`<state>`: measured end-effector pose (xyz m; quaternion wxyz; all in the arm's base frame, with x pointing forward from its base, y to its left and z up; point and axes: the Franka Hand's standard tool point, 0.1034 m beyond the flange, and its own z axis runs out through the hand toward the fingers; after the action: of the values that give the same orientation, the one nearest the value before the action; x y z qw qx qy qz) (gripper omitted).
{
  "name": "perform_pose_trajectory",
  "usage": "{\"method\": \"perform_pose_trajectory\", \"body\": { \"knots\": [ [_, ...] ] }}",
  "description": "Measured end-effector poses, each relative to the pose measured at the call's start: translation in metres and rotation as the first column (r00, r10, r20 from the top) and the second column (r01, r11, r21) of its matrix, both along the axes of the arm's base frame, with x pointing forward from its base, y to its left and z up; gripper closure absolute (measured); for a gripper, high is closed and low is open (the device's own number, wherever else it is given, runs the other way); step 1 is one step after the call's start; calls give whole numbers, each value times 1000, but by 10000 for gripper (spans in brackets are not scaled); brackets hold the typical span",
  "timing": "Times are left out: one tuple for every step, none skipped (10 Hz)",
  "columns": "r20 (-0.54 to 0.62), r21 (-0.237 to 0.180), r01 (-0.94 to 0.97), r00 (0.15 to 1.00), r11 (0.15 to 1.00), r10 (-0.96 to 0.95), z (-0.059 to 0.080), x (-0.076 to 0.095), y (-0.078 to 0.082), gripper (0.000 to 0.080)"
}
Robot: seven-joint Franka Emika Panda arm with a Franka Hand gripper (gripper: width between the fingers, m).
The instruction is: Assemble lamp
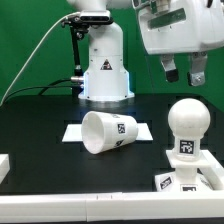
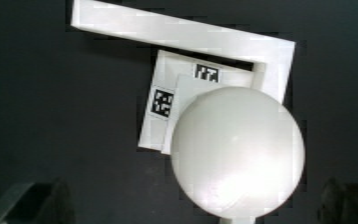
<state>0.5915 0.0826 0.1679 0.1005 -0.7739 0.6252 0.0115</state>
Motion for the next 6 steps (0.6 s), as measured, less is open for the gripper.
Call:
{"method": "perform_pose_trajectory", "body": {
  "knots": [
    [32,-26,-85,996,996,85,-10,-7,-11,101],
    [37,-30,-149,988,988,150,-15,-20,-25,101],
    [44,-24,-180,983,983,181,-18,-32,-45,101],
    [50,-41,-279,959,960,281,-21,-38,-61,101],
    [52,-46,-296,953,954,298,-21,-38,-70,101],
    [52,-46,-307,950,951,309,-22,-38,-63,101]
  ]
}}
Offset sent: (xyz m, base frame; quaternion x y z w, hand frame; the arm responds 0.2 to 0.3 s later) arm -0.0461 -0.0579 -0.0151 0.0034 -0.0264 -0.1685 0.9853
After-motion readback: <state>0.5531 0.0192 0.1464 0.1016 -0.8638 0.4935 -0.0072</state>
